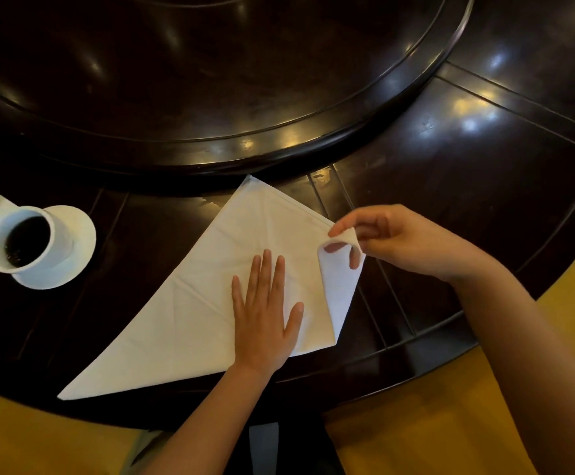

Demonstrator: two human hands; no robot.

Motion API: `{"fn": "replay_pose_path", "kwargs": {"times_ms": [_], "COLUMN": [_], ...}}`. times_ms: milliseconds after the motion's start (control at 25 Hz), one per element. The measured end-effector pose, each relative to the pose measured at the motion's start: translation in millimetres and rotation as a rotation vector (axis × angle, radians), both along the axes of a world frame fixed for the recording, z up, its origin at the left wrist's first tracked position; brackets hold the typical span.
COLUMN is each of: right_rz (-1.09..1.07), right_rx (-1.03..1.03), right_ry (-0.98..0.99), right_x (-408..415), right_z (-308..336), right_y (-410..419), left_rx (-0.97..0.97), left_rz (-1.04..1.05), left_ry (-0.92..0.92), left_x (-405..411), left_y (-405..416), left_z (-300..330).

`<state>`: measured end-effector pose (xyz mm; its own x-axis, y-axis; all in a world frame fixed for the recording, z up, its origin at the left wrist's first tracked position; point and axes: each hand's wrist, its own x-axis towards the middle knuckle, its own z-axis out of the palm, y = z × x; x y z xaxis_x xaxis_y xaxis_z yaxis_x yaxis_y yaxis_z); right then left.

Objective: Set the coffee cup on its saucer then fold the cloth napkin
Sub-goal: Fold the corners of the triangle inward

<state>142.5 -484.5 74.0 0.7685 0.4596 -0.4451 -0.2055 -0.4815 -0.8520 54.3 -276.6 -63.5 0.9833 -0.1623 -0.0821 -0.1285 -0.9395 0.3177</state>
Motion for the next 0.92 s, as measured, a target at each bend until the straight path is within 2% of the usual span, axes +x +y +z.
{"fn": "replay_pose_path", "kwargs": {"times_ms": [160, 320, 480, 720, 800, 920], "right_rz": [-0.029, -0.073, -0.143, -0.228, -0.201, -0.055], "right_rx": [-0.269, -0.301, -0.353, -0.53, -0.61, -0.643], "right_ry": [-0.327, -0.318, -0.287, -0.438, -0.604, -0.987], "right_x": [24.9, 54.8, 76.7, 86.4, 82.0, 66.8], "right_z": [-15.0, -43.3, -75.8, -100.1, -106.2, -115.3], "right_y": [40.3, 73.7, 95.9, 109.9, 111.5, 105.1], "left_rx": [-0.197, -0.291, -0.147, 0.1, 0.125, 0.15], "left_rz": [0.088, 0.098, 0.036, -0.138, -0.141, -0.137], "left_ry": [-0.086, -0.148, -0.119, -0.008, 0.029, 0.059], "left_x": [-3.7, -6.6, -6.2, -1.7, -1.1, -0.8], "left_y": [3.5, 7.7, 7.8, 3.1, 1.7, -0.1], "left_z": [1.5, 0.7, 0.2, -6.3, -7.4, -8.2]}}
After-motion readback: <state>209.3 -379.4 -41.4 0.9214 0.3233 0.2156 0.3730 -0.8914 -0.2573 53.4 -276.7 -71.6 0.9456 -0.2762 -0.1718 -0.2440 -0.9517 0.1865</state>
